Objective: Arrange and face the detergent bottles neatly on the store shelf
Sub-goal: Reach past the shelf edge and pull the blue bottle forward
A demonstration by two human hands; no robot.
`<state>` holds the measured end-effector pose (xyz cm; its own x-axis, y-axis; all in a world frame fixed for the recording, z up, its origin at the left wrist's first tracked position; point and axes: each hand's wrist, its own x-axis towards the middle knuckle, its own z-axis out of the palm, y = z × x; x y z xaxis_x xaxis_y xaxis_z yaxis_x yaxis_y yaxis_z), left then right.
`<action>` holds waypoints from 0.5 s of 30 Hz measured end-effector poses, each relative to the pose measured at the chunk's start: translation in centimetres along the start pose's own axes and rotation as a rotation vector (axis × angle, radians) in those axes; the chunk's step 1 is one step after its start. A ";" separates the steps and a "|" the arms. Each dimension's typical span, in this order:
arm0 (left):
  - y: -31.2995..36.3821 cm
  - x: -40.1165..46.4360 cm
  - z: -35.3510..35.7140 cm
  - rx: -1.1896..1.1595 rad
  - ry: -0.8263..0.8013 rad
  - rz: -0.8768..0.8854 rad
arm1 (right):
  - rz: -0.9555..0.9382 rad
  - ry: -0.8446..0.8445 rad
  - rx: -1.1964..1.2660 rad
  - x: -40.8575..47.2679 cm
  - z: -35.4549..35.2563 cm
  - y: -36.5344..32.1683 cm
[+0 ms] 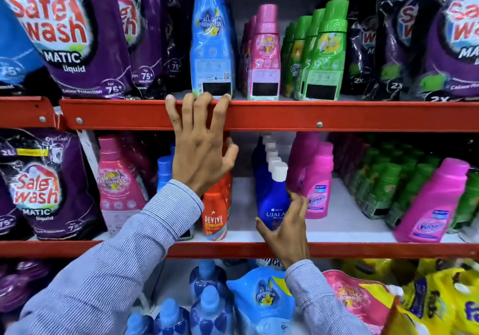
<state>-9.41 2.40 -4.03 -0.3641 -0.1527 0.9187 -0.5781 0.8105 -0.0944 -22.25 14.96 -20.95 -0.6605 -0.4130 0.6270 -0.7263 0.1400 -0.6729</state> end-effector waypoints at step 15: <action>0.7 -0.6 -0.8 -0.006 -0.070 -0.048 | 0.006 -0.095 -0.100 -1.0 -0.1 1.1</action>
<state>-9.05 3.54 -4.35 -0.3858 -0.2306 0.8933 -0.5919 0.8046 -0.0479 -22.41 15.57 -22.28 -0.6473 -0.4945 0.5800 -0.7409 0.2298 -0.6311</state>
